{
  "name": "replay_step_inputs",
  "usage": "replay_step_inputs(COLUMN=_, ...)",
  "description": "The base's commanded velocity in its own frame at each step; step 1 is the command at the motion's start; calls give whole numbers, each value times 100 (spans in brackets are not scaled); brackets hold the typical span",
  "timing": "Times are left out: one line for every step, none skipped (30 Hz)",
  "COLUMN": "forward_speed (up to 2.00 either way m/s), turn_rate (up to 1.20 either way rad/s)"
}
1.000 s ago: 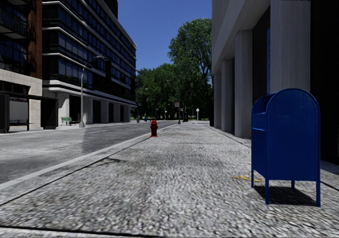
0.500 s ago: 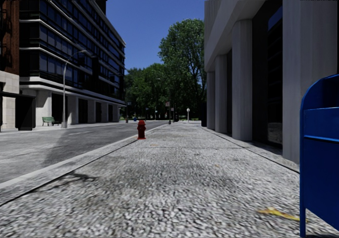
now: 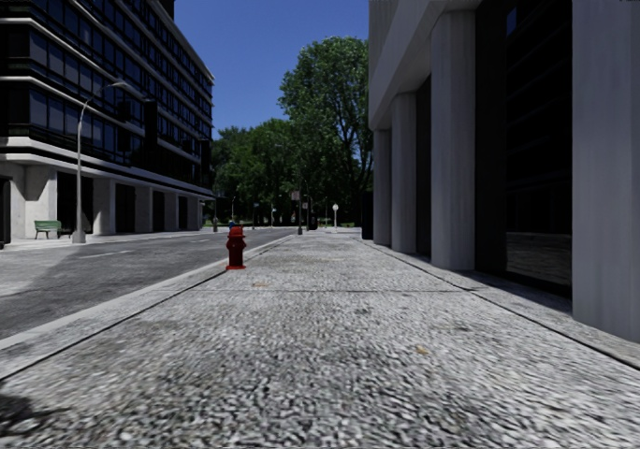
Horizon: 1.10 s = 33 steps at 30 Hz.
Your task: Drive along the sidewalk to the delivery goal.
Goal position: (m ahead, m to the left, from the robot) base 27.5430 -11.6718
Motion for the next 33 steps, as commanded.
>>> replay_step_inputs(forward_speed=200, turn_rate=0)
replay_step_inputs(forward_speed=200, turn_rate=0)
replay_step_inputs(forward_speed=200, turn_rate=0)
replay_step_inputs(forward_speed=200, turn_rate=0)
replay_step_inputs(forward_speed=200, turn_rate=0)
replay_step_inputs(forward_speed=200, turn_rate=0)
replay_step_inputs(forward_speed=200, turn_rate=0)
replay_step_inputs(forward_speed=200, turn_rate=0)
replay_step_inputs(forward_speed=200, turn_rate=0)
replay_step_inputs(forward_speed=200, turn_rate=0)
replay_step_inputs(forward_speed=200, turn_rate=0)
replay_step_inputs(forward_speed=200, turn_rate=0)
replay_step_inputs(forward_speed=200, turn_rate=0)
replay_step_inputs(forward_speed=200, turn_rate=0)
replay_step_inputs(forward_speed=200, turn_rate=0)
replay_step_inputs(forward_speed=200, turn_rate=0)
replay_step_inputs(forward_speed=200, turn_rate=0)
replay_step_inputs(forward_speed=200, turn_rate=0)
replay_step_inputs(forward_speed=200, turn_rate=0)
replay_step_inputs(forward_speed=200, turn_rate=0)
replay_step_inputs(forward_speed=200, turn_rate=0)
replay_step_inputs(forward_speed=200, turn_rate=0)
replay_step_inputs(forward_speed=200, turn_rate=0)
replay_step_inputs(forward_speed=200, turn_rate=0)
replay_step_inputs(forward_speed=200, turn_rate=0)
replay_step_inputs(forward_speed=200, turn_rate=0)
replay_step_inputs(forward_speed=200, turn_rate=0)
replay_step_inputs(forward_speed=200, turn_rate=0)
replay_step_inputs(forward_speed=200, turn_rate=0)
replay_step_inputs(forward_speed=200, turn_rate=0)
replay_step_inputs(forward_speed=200, turn_rate=0)
replay_step_inputs(forward_speed=200, turn_rate=0)
replay_step_inputs(forward_speed=200, turn_rate=0)
